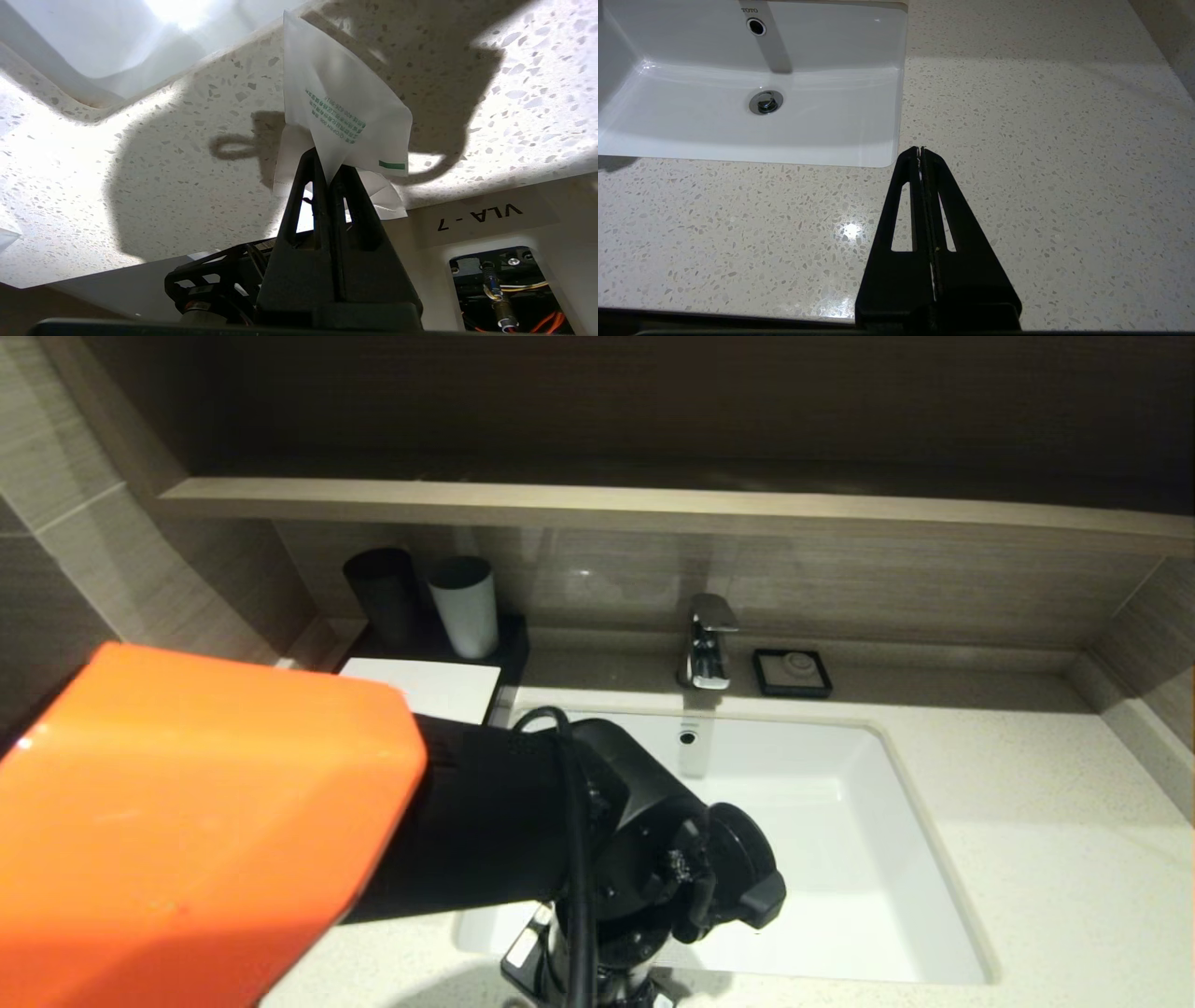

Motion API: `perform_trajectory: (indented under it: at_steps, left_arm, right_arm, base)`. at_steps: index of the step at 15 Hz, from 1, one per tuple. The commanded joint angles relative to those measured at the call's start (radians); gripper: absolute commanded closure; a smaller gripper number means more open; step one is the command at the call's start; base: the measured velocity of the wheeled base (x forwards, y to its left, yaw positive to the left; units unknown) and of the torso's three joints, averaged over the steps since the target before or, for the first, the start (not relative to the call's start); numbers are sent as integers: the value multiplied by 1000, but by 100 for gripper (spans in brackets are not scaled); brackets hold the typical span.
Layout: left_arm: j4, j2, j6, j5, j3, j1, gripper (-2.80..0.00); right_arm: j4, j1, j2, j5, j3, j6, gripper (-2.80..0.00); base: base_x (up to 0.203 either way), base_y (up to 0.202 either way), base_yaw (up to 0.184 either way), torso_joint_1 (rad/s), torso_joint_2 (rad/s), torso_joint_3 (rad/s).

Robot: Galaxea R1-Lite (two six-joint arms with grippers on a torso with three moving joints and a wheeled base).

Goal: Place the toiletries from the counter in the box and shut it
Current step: Pick up the bathroom toiletry, then place the bathroom toiletry into the drawer

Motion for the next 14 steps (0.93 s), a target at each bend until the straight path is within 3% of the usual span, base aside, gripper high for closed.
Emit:
perform_trajectory:
  at_steps: [1,4,14]
  left_arm:
    - [10,-35,-15,2,-4,9,0]
    - [24,-85,-17,2,-3,62,0]
    - [11,-209,-13,2,-49,342,0]
  right_arm:
    - [0,0,0,0,0,0,0]
    - [0,0,0,0,0,0,0]
    - [0,0,0,0,0,0,0]
  base:
    - [0,0,0,0,0,0]
    - [0,0,0,0,0,0]
    - [0,0,0,0,0,0]
